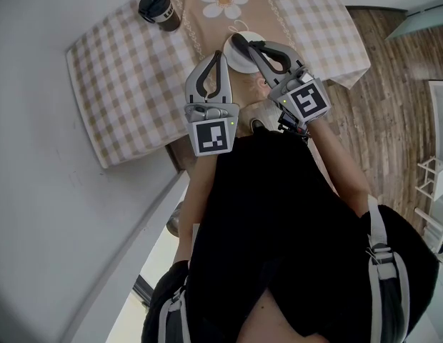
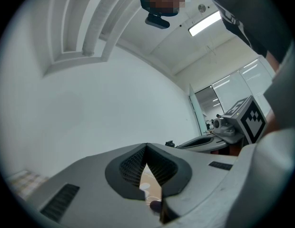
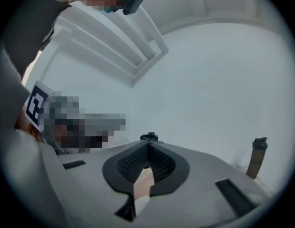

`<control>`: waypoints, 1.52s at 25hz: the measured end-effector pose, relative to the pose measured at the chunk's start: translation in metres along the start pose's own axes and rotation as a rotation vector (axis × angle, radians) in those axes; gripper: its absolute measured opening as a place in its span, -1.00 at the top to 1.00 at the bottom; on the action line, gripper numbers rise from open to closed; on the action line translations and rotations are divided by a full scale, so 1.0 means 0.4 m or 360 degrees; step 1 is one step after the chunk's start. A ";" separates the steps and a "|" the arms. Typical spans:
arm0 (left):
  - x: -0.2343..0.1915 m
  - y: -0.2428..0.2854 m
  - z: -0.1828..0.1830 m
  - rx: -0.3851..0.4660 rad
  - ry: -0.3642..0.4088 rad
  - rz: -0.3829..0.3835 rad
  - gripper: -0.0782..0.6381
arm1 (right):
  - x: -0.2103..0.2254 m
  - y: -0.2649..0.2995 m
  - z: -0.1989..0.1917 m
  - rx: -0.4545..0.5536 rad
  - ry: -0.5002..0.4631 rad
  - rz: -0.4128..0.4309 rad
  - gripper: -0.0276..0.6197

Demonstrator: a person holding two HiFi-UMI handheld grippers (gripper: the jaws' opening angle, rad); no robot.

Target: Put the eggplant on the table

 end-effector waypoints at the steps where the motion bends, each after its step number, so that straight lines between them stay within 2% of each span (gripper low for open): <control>1: -0.001 0.000 -0.001 -0.0003 -0.0002 0.0002 0.78 | 0.003 0.001 -0.003 -0.0009 0.0001 -0.0002 0.90; 26: 0.000 -0.030 -0.005 -0.0035 0.0027 0.0040 0.77 | 0.047 0.002 -0.075 -0.0126 0.0007 -0.0042 0.90; 38: -0.007 -0.036 -0.004 -0.0061 0.0067 0.0095 0.77 | 0.079 0.010 -0.164 -0.0232 0.0049 -0.0043 0.90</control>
Point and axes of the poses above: the fingertips, and each gripper's own axes: y forward along the fingers, x to its right, z out of its top, the point moved 4 cm from there along -y, backward along the fingers, and after that the axes turned 8 degrees about x, right-handed, at the moved point
